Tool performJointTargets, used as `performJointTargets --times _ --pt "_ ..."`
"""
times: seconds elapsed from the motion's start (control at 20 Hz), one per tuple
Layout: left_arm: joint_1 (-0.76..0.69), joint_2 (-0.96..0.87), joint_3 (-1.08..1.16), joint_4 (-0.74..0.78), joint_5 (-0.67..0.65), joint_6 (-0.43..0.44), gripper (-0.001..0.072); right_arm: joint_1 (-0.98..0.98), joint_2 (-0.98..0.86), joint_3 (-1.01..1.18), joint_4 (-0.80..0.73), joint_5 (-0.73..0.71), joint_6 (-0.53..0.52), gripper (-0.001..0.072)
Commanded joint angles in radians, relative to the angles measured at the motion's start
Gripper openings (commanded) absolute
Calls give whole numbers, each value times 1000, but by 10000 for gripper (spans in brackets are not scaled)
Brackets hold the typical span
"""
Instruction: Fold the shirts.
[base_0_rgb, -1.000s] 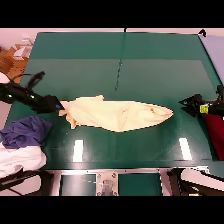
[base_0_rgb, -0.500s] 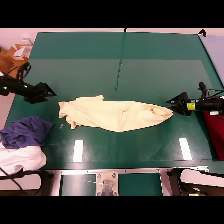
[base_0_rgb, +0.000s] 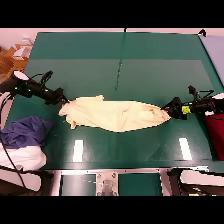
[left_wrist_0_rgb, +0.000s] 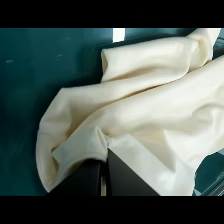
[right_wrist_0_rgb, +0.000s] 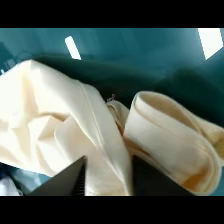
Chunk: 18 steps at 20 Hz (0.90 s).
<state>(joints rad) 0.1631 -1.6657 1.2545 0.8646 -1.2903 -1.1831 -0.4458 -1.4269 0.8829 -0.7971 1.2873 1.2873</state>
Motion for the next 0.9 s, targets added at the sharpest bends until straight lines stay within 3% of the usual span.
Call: performJointTargets --times 0.0,0.05,0.1,0.45,0.75,0.85 --pt "-23 -9 55 -10 -4 14 26 20 -1 -1 -18 46 11 194" --pt "-23 -8 82 -10 -21 13 25 26 0 0 -16 50 10 82" --pt "-23 -8 112 -10 -40 13 25 31 0 5 -15 51 -3 18" --pt "-23 26 499 -14 -187 -55 24 31 70 284 56 101 11 15" --pt "-23 250 808 -45 -116 -64 25 31 259 710 56 31 102 15" --pt "-23 372 819 -64 -33 -18 24 31 338 827 56 -29 117 15"
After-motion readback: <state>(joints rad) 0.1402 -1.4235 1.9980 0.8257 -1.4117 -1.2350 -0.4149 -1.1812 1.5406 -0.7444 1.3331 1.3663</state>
